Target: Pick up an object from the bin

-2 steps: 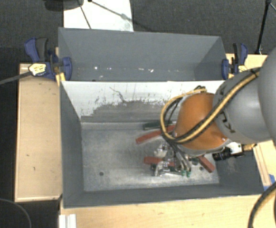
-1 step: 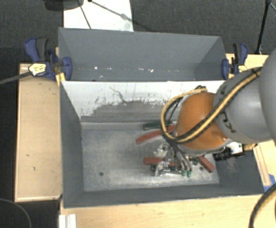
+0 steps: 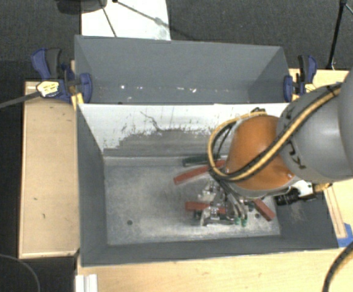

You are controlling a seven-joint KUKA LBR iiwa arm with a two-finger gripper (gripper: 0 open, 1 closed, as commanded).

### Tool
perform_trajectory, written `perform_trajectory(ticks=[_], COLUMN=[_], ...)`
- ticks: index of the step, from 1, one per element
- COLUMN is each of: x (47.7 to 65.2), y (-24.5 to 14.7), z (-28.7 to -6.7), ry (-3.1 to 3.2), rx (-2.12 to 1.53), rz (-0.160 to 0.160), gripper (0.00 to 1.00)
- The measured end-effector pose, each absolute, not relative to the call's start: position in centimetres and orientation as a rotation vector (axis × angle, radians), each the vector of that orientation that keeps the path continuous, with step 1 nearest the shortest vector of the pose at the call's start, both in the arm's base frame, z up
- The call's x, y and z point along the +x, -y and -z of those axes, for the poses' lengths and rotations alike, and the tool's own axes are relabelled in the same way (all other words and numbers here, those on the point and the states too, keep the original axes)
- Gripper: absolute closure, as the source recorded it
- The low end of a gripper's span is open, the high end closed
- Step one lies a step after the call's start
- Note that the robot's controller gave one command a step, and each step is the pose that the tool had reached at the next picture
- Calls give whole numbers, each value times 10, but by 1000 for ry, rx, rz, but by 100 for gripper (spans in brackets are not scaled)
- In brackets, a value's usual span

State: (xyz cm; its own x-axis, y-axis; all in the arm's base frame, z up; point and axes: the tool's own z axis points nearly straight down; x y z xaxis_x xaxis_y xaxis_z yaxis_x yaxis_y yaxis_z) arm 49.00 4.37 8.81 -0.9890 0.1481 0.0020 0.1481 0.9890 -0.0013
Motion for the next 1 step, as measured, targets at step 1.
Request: perform_trajectory(ticks=[1], x=[489], y=[-44], z=[-110], ry=[3127], rx=[-233], rz=[-1], gripper=[100])
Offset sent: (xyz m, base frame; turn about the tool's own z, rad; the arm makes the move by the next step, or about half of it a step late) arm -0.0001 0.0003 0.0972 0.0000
